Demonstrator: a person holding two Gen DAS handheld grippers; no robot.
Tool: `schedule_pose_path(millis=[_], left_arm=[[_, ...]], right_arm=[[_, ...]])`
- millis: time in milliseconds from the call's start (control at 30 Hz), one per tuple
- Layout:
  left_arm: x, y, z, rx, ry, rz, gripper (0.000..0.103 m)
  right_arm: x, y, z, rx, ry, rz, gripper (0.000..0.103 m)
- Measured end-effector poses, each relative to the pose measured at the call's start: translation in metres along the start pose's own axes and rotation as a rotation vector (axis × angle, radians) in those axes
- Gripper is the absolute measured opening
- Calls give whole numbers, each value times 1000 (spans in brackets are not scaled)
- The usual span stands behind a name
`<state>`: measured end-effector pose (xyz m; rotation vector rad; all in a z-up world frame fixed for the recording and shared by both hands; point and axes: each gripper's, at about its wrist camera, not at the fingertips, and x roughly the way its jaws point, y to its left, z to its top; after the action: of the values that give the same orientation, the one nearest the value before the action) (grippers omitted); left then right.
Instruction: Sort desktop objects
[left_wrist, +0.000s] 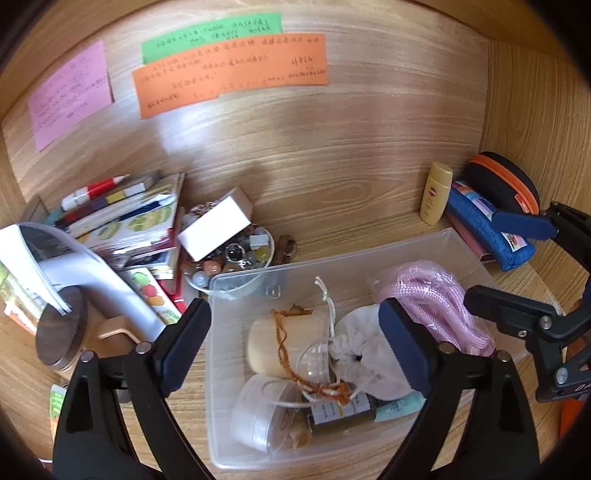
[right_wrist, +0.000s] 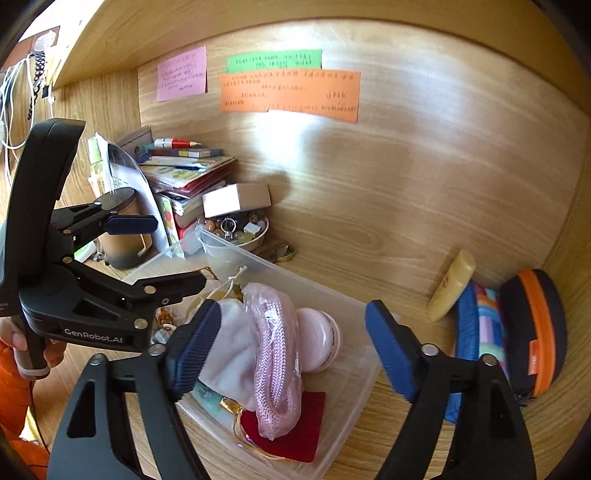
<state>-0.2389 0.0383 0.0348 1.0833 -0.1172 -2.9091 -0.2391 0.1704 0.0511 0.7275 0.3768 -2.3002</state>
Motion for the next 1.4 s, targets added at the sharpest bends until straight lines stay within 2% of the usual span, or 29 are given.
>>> schedule_pose_path(millis=[133,267,333,600,933,1133,1400], left_arm=[[-16,3,-5,-14,-20,24,97],[-33,6,-11,-29,-37,57,98],[-43,7,-16,-38,-47,62,98],[-87,4,-32,-85,-138,87,101],[-124,-5,-54,-137,-225,166,102],[-133,-8,-67,-160,-234,181,102],[-137,-9,-74,-193,-243,121,103]], right_arm=[[-9,8,3,-19,-10,-19,89],[-19,13,3,-21,-18,-46,91],[-27,13,2,-2,-29,-50,97],[-59,23,-12,23,-70,-133,101],[-98,37,-44,109,-133,-136,103],[-96,35,-61,198,-104,-149,103],[-95,28,-67,231,-94,-150,103]])
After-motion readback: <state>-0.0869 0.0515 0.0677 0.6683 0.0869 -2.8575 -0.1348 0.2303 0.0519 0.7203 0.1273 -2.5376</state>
